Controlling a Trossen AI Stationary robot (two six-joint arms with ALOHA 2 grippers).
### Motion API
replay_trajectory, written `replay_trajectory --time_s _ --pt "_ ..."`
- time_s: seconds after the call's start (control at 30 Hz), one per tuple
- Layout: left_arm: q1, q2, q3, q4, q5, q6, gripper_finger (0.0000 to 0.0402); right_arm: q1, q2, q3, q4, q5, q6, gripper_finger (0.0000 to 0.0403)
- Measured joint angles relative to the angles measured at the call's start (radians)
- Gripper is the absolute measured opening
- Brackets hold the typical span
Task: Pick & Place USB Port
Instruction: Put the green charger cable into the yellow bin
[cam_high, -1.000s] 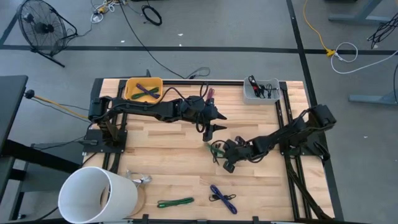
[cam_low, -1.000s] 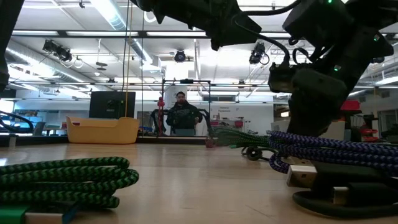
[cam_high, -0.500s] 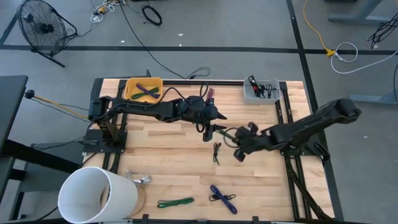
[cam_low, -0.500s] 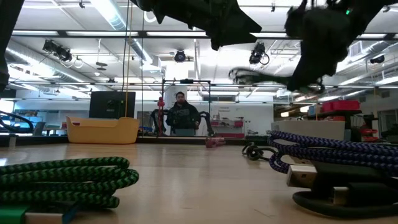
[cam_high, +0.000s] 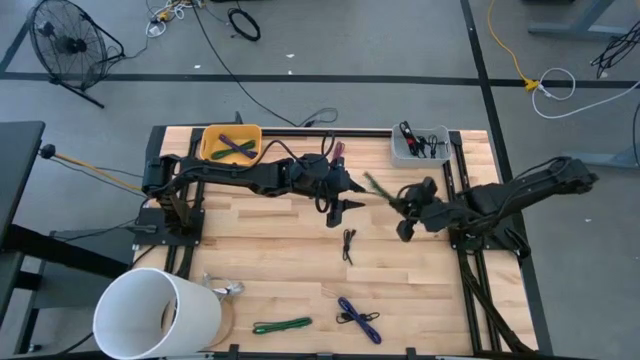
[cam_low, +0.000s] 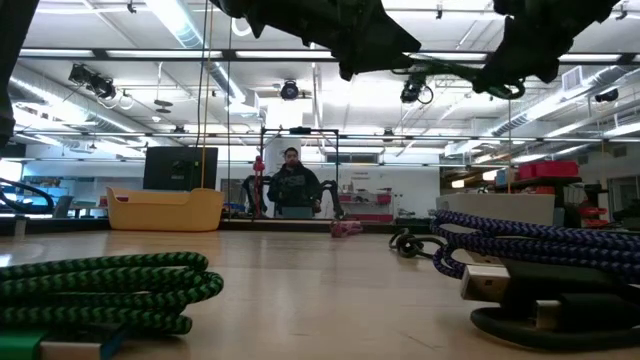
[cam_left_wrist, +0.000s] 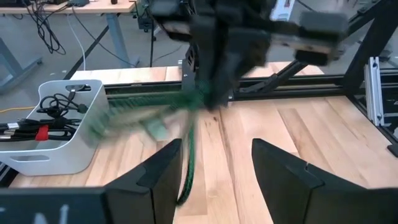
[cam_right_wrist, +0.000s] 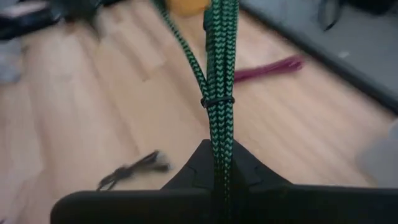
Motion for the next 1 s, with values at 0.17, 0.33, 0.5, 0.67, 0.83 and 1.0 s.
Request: replay_trajectory --time_s 0.17,0.33,0.5,0.67,0.83,1.0 --pt "0.0 0.0 0.0 0.001 0.0 0.0 0.0197 -0.001 -0.023 0.0 0.088 0.022 -0.072 0.001" --pt "0.0 0.0 0.0 0.005 0.0 0.0 0.0197 0.0 -0.033 0.0 0.102 0.031 -0.139 0.001" --pt "0.001 0.0 0.0 0.007 -0.001 0.0 0.0197 -0.005 -0.109 0.0 0.034 0.106 -0.128 0.001" --pt "0.001 0.0 0.0 0.002 -0.001 -0.001 0.0197 -0.006 -0.192 0.0 0.037 0.103 -0.146 0.001" --pt "0.001 0.0 0.0 0.004 0.0 -0.001 0.0197 -0.007 -0.227 0.0 0.066 0.088 -0.153 0.001" --pt "0.001 0.0 0.0 0.033 -0.027 -0.006 0.0197 -0.004 -0.17 -0.046 0.207 -0.003 -0.192 0.001"
